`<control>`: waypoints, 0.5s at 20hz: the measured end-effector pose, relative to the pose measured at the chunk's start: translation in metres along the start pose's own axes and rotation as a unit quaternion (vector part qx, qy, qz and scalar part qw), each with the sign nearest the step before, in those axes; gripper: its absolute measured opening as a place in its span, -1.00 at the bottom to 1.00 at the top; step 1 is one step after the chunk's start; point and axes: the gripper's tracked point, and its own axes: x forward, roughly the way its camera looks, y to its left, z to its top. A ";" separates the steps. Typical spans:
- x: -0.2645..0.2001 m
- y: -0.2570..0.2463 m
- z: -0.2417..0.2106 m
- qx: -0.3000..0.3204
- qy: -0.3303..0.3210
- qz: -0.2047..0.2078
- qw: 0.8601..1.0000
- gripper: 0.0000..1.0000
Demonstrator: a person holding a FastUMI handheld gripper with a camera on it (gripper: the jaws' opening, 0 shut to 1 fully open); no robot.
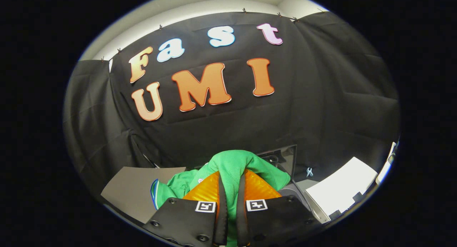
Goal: Put the clothes into the washing machine and then close the washing machine lid.
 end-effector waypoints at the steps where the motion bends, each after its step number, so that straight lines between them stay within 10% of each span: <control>1: 0.000 -0.006 0.000 0.003 -0.001 -0.006 1.000 -0.65; 10: 0.009 -0.054 -0.030 0.008 0.022 -0.055 0.998 -0.65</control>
